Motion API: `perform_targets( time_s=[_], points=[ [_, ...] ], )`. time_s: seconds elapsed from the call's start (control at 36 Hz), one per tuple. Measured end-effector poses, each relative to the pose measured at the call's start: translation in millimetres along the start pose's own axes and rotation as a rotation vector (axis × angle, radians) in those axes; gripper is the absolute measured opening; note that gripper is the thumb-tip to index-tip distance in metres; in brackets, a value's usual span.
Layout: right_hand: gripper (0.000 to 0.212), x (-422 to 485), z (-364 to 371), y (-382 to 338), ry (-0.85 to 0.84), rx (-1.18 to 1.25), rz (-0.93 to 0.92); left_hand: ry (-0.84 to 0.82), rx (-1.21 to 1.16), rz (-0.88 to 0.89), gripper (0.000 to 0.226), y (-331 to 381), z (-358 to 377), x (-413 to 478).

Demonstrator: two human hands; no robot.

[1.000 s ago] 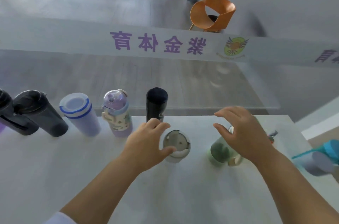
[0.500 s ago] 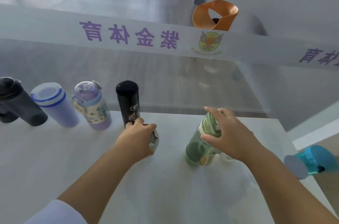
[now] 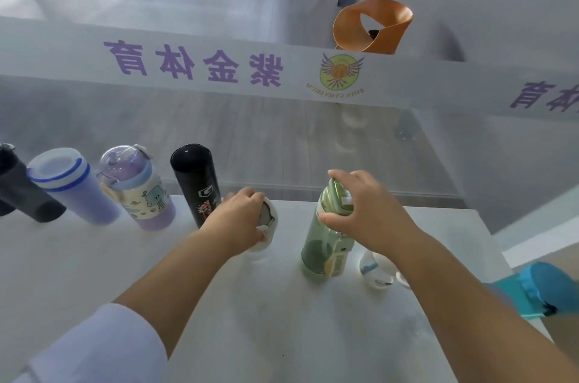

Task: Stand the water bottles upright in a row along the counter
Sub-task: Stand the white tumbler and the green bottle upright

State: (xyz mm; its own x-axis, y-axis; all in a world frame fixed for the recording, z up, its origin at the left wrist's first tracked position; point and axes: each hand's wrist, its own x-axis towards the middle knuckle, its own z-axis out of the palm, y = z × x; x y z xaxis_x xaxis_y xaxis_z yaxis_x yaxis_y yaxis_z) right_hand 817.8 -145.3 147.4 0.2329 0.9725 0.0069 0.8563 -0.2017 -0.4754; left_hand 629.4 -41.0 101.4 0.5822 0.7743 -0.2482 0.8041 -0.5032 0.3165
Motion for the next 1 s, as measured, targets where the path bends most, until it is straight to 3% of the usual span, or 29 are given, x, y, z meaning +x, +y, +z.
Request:
perform_targets(
  time_s=[0.39, 0.78, 1.0],
  points=[
    [0.073, 46, -2, 18, 0.098, -0.003, 0.024, 0.038, -0.05, 0.035, 0.061, 4, -6, 44],
    [0.066, 54, -3, 18, 0.012, -0.117, 0.054, 0.04, -0.124, 0.077, 0.07, -4, -3, 44],
    [0.076, 55, -6, 17, -0.054, -0.095, 0.086, 0.019, -0.102, 0.116, 0.066, -6, -4, 41]
  ],
)
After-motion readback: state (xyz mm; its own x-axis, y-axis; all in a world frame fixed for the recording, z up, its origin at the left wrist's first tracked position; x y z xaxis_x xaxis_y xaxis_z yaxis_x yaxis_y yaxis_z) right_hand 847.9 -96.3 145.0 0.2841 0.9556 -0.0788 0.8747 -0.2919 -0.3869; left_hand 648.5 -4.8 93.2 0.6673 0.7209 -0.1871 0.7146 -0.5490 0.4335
